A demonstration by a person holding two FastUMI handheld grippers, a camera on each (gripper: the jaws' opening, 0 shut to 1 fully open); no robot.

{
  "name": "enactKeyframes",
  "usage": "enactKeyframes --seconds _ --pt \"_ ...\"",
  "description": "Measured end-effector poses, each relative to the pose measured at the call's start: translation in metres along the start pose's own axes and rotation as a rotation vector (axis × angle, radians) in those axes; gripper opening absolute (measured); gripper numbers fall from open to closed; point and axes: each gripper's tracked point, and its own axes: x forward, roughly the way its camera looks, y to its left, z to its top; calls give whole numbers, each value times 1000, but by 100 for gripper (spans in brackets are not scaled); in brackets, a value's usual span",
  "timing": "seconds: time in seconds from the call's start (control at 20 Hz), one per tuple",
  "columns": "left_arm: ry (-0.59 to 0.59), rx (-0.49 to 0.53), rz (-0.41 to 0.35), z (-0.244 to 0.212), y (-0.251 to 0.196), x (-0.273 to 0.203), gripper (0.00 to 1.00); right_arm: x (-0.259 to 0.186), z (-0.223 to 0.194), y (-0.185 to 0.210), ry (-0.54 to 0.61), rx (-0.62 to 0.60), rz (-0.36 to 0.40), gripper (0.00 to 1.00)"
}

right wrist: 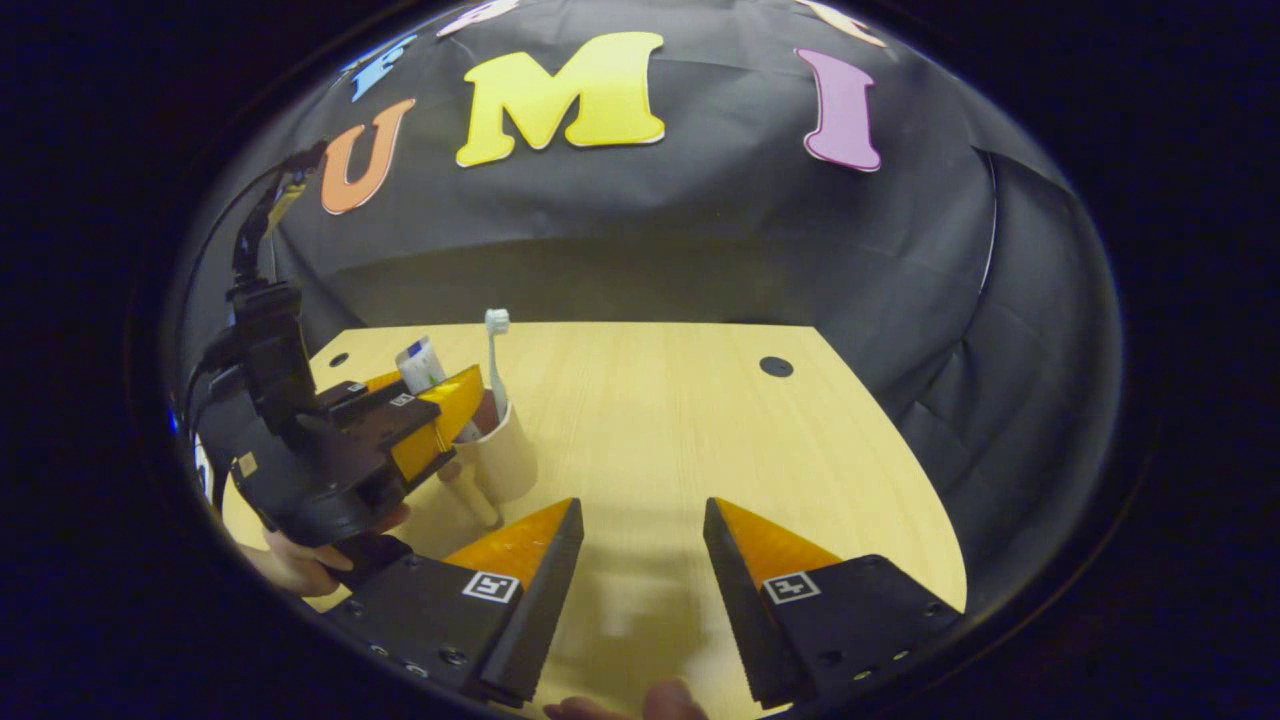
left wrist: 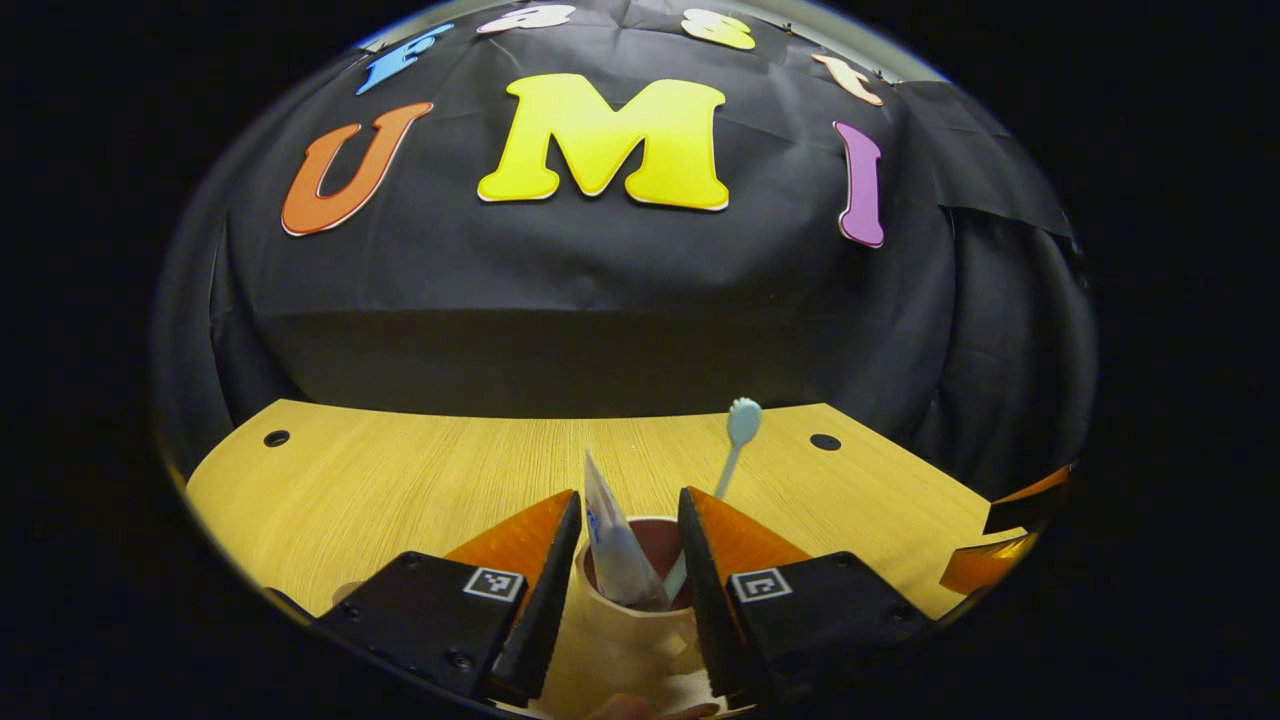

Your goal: Put the toothbrush and toothpaste on the desktop into the cup, then pick up the cup and place it on the coaster on the desktop.

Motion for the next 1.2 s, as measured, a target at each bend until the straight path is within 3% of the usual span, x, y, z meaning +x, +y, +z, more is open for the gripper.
enactKeyframes --seconds 0.25,0.35,0.5,0.55,0.8,1.2 --pt "-12 -41 25 15 15 -29 87 2 3 24 20 -20 30 72" --pt "-2 -78 36 22 21 -51 91 1 6 34 32 -27 38 72" --pt "-24 -83 74 42 40 -86 92 -1 11 56 63 -21 77 77" --pt "-29 -83 89 48 50 -97 92 -1 12 63 70 -21 91 84" --pt "-18 -110 195 60 108 -140 92 4 25 97 115 11 144 85" --pt "-58 -166 453 91 230 -237 92 24 15 129 412 129 152 88"
